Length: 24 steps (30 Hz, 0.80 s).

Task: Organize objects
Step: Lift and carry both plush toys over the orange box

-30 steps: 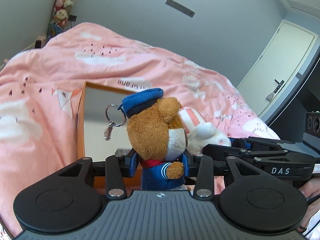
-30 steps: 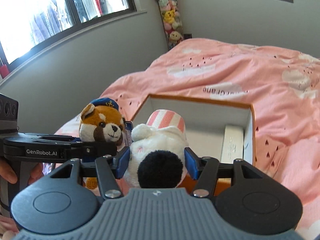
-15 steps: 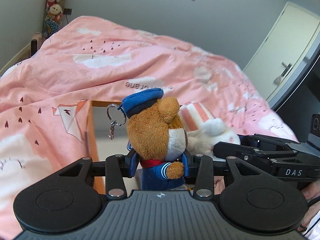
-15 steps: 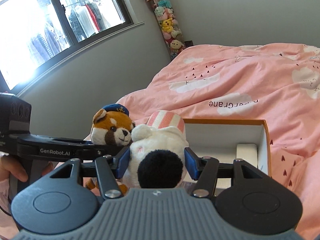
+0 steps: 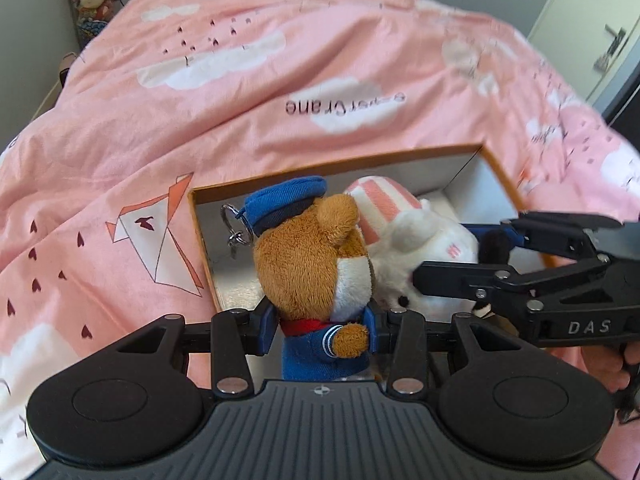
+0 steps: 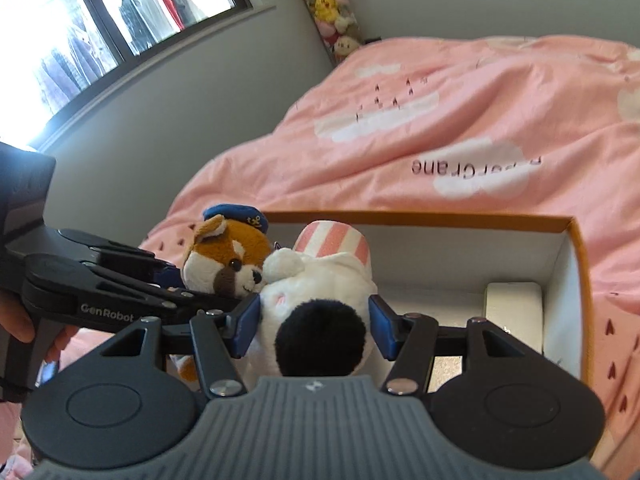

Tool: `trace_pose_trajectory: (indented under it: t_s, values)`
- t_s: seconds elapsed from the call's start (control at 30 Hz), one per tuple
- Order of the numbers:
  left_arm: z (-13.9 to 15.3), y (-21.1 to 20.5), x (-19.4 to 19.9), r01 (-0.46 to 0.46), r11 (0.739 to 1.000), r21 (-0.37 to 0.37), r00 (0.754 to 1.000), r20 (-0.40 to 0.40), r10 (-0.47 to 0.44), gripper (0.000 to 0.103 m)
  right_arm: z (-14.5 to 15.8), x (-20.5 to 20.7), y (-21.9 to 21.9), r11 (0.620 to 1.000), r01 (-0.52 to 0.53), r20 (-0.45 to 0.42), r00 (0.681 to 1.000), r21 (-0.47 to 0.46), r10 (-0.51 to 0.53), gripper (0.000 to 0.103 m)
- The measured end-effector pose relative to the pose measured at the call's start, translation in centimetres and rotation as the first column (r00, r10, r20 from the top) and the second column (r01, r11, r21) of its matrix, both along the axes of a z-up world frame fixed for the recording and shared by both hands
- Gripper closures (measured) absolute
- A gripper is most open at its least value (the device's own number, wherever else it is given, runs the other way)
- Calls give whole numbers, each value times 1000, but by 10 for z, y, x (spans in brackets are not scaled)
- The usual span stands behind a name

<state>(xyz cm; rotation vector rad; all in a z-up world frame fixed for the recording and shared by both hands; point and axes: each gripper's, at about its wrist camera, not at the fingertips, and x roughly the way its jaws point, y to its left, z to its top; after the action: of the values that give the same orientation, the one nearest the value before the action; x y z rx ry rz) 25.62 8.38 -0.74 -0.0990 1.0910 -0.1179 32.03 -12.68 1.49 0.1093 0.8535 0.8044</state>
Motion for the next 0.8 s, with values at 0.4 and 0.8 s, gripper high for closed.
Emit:
trace_pose_trajectory:
  t_s: [0.4,0.8]
  values:
    - [-31,-19,33,119,971,207,990,-93,-101,56,-48,42,21,997,-68,-84,994,-33,65,43]
    - [-46,-34,40,224,915,335,974,-120,-195,41,-69,63,30,993,-102,-184,979,-57,90,43]
